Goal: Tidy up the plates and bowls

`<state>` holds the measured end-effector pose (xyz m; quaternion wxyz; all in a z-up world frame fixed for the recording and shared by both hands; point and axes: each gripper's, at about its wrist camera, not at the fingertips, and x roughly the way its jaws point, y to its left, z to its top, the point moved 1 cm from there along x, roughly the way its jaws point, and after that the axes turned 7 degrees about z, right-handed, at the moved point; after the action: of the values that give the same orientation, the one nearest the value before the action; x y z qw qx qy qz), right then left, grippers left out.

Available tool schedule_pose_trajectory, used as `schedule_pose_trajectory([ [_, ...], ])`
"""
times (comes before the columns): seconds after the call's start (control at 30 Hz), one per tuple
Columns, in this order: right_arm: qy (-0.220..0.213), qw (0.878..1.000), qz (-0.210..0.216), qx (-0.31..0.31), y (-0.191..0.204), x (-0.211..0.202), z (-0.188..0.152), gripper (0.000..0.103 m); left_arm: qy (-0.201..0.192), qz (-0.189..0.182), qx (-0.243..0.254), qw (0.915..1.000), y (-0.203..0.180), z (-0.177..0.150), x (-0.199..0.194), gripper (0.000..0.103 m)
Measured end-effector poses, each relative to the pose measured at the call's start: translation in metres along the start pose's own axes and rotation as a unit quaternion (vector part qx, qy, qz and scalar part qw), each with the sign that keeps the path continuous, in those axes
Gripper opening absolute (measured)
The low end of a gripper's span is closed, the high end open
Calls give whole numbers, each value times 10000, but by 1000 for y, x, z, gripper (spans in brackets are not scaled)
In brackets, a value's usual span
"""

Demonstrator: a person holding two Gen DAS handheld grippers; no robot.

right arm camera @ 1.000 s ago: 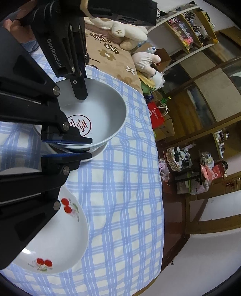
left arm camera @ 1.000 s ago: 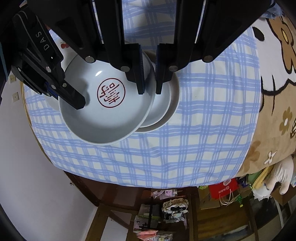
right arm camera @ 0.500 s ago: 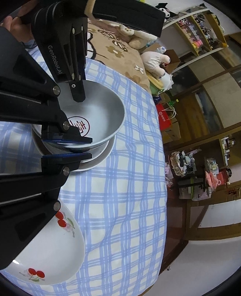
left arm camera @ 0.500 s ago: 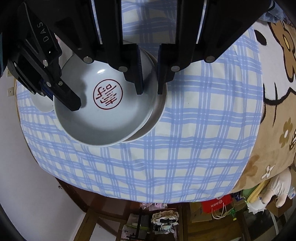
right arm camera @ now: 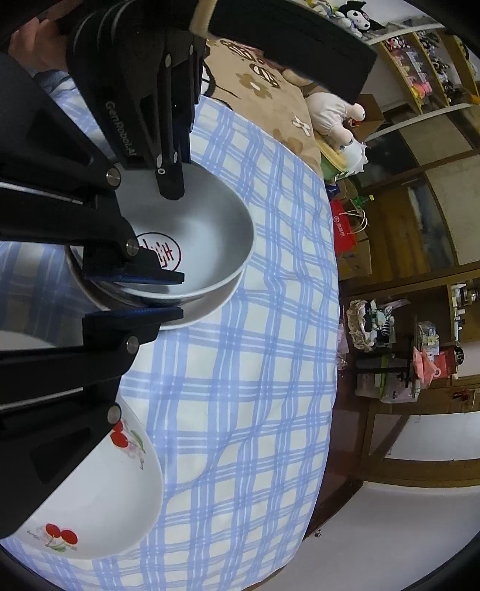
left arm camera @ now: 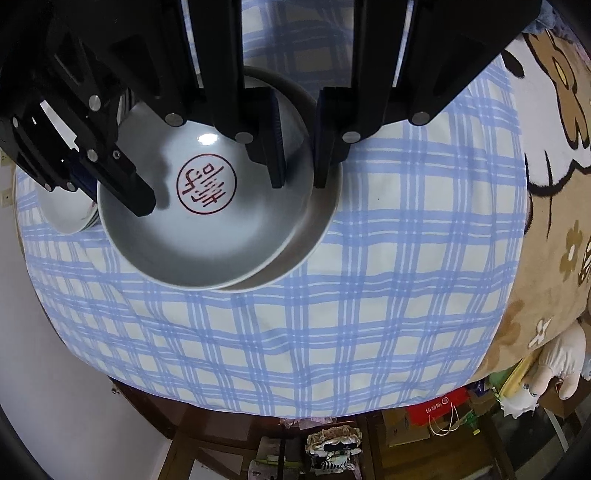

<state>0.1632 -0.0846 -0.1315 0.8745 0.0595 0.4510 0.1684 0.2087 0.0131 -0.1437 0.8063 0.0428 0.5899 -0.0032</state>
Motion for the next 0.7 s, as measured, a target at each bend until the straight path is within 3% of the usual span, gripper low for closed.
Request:
schedule_pose_trajectory([
  [0.23,61,10000,-52,-39,1,0,0,12,37,-192,-73,9998,4,4,2,15],
  [0.7,84,9999,-81,-25,1,2,0,12,-8,-142,-29,9999,5,3,1,16],
])
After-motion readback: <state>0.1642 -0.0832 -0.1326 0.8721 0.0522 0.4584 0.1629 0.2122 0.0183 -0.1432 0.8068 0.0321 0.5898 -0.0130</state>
